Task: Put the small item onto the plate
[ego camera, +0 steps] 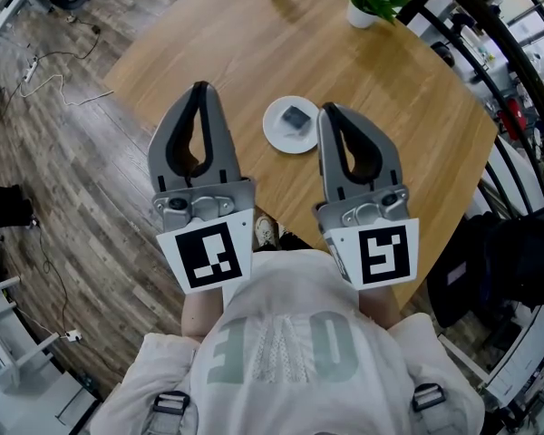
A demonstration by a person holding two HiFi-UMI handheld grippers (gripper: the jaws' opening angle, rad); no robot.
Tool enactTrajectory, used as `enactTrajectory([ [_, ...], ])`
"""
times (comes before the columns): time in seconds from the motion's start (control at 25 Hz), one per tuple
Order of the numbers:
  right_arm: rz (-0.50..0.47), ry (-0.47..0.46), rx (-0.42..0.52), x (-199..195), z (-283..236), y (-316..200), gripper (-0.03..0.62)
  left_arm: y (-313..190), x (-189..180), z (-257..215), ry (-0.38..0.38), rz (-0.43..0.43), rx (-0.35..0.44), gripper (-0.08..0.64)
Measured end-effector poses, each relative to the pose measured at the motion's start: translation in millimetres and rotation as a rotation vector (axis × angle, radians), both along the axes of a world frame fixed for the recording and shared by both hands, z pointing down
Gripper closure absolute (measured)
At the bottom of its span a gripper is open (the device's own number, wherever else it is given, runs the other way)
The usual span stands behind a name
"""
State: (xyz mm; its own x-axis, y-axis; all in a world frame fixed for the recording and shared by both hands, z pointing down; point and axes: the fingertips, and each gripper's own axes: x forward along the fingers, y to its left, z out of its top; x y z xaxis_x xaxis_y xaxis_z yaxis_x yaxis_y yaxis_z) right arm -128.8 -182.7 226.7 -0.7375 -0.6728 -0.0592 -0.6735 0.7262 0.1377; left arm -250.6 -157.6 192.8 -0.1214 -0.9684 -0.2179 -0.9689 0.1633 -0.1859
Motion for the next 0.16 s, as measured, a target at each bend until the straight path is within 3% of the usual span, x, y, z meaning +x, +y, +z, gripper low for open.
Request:
enactTrajectory([
  [0.16,-0.001,0.001,0.005,1.9,-2.7,0.3,0.575,1.7,0.0,0.3,0.009,-0.002,-0.010,0.551],
])
